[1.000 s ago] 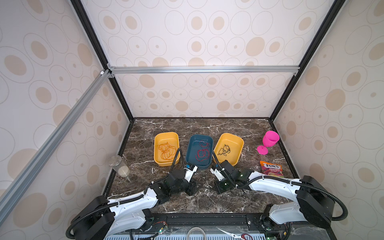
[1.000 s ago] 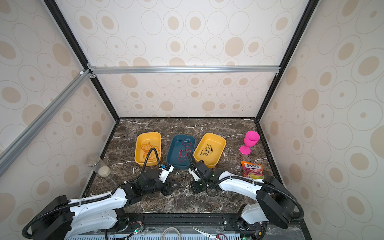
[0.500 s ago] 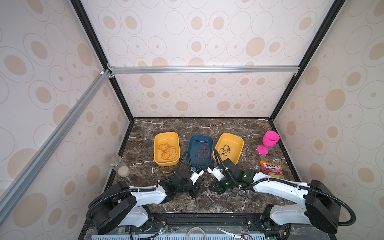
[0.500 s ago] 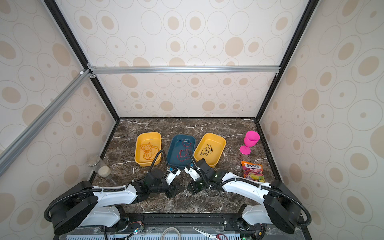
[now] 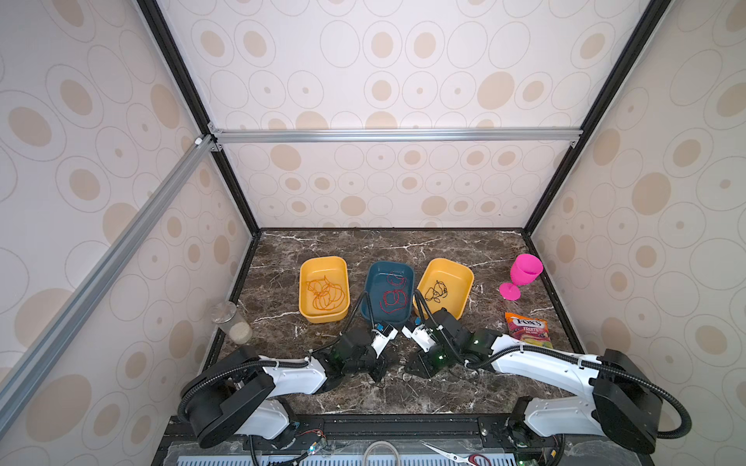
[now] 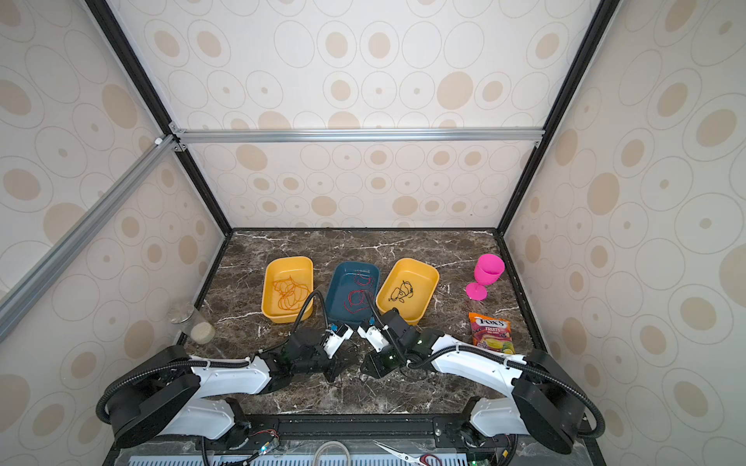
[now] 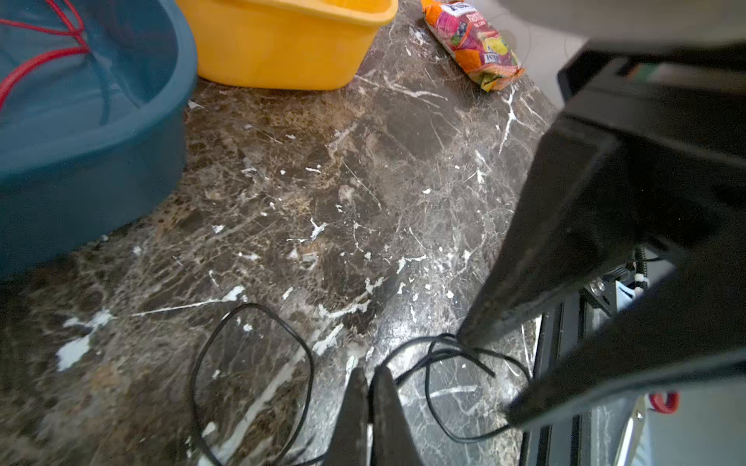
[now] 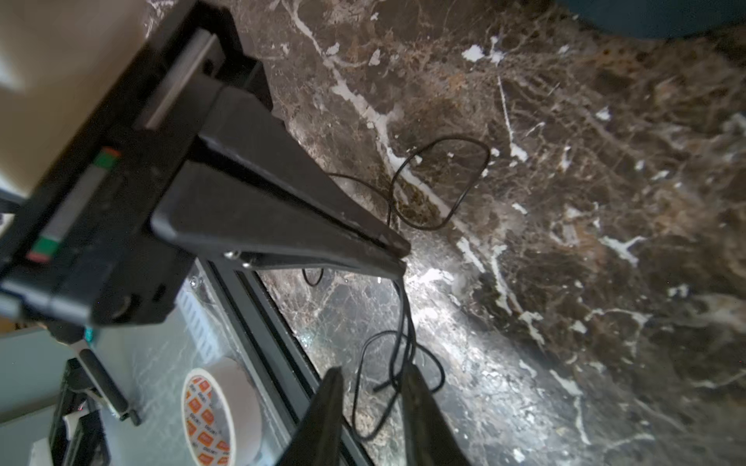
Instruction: Untangle the cables
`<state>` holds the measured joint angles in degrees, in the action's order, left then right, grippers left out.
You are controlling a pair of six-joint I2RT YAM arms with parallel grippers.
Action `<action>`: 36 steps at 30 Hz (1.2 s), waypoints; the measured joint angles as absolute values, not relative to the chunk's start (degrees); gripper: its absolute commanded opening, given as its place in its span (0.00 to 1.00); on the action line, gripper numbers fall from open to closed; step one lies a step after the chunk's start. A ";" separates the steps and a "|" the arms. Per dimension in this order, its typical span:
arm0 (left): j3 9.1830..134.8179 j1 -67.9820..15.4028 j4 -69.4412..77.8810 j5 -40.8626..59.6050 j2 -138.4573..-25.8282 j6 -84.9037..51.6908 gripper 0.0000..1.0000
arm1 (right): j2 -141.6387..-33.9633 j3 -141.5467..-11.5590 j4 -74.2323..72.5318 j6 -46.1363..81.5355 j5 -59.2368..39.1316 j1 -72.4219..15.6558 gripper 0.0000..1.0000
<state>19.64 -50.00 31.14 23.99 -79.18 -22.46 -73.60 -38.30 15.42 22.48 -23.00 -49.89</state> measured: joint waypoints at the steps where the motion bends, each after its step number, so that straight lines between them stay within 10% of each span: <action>1: 19.64 -50.00 31.31 23.92 -79.18 -22.61 0.02 | -73.17 -38.04 15.42 22.68 -22.55 -49.89 0.37; 20: 18.17 -49.84 32.84 20.27 -76.69 -28.45 0.00 | -71.72 -33.43 14.79 27.16 -16.73 -49.89 0.01; 36: 15.11 -47.22 31.70 17.17 -69.10 -32.60 0.00 | -68.49 -33.43 23.18 26.87 -6.85 -48.80 0.00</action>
